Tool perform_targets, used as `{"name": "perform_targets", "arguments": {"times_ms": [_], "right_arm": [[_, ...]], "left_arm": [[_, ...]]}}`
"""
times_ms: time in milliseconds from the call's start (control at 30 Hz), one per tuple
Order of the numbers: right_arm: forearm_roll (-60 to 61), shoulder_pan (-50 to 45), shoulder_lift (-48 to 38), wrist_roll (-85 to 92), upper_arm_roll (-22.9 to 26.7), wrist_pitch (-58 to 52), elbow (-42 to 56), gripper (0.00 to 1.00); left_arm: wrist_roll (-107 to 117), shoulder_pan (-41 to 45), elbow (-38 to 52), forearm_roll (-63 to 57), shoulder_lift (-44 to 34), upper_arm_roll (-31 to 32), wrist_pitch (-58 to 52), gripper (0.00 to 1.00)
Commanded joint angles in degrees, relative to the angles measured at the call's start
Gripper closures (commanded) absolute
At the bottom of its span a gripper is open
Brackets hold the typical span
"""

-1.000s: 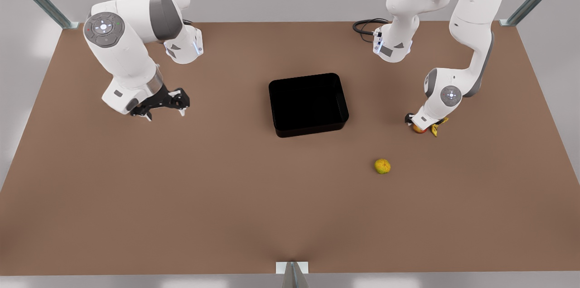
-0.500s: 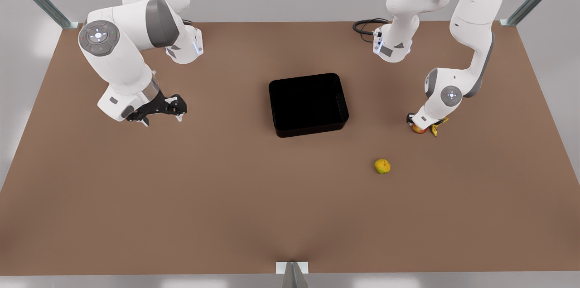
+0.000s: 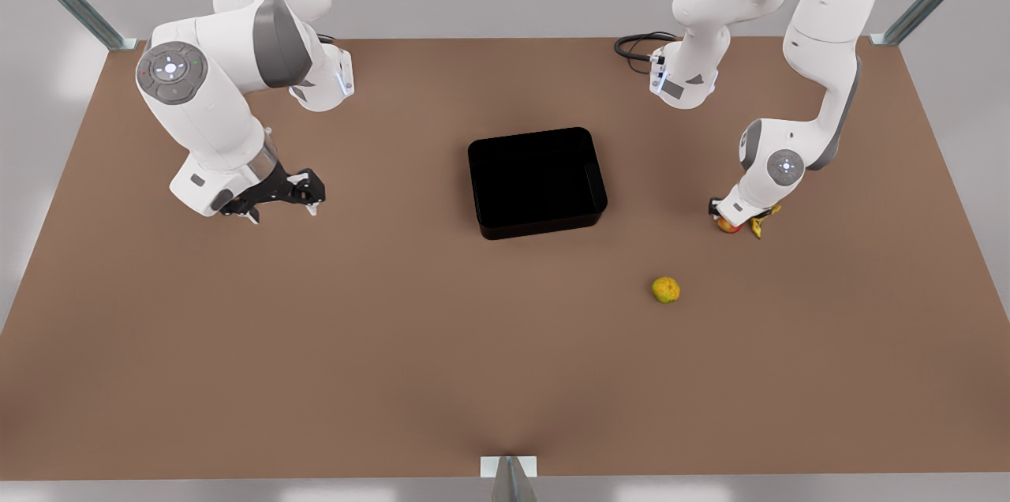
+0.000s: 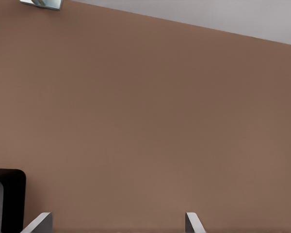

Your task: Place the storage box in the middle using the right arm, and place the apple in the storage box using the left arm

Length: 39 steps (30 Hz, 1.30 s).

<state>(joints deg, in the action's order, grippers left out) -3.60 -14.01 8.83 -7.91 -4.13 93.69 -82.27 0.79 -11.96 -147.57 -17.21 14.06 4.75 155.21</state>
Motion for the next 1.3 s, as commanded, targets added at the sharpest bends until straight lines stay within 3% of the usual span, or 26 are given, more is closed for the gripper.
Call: {"name": "perform_targets", "arguments": {"times_ms": [0, 467, 500, 567, 667, 900, 1033, 1267], "right_arm": [[0.00, -0.05, -0.04, 0.00, 0.00, 0.00, 0.00, 0.00], [0.09, -0.05, 0.48, 0.00, 0.00, -0.09, 1.14, 0.00], [0.09, -0.05, 0.57, 0.00, -0.09, -0.09, 1.14, 0.00], [0.09, -0.14, 0.66, 0.00, -0.09, 0.00, 1.14, 0.00], [0.09, -0.22, 0.57, 0.00, -0.09, -0.09, 1.23, 0.00], [0.09, -0.05, 0.66, 0.00, -0.09, -0.09, 1.14, 0.00], [0.09, -0.05, 0.66, 0.00, -0.09, 0.00, 1.23, 0.00], [0.09, -0.05, 0.66, 0.00, -0.09, 0.00, 1.14, 0.00]], "left_arm": [[0.00, 0.01, 0.00, -0.02, 0.01, 0.00, 0.01, 0.30], [-0.17, -0.17, 0.09, -0.02, -0.08, 0.18, 0.97, 0.33], [-0.09, -0.17, 0.09, -0.02, 0.01, 0.18, 0.97, 0.28], [-0.09, -0.17, 0.09, -0.02, 0.01, 0.18, 0.97, 0.10], [-0.09, -0.34, 0.09, -0.02, 0.09, 0.18, 1.06, 0.09], [0.00, 0.01, 1.06, 0.60, 0.36, 0.44, 2.03, 0.11], [0.00, -0.17, 1.06, 0.60, 0.45, 0.44, 2.56, 0.27], [0.00, -0.26, 0.97, 0.68, 0.45, 0.70, 2.56, 0.27]]}}
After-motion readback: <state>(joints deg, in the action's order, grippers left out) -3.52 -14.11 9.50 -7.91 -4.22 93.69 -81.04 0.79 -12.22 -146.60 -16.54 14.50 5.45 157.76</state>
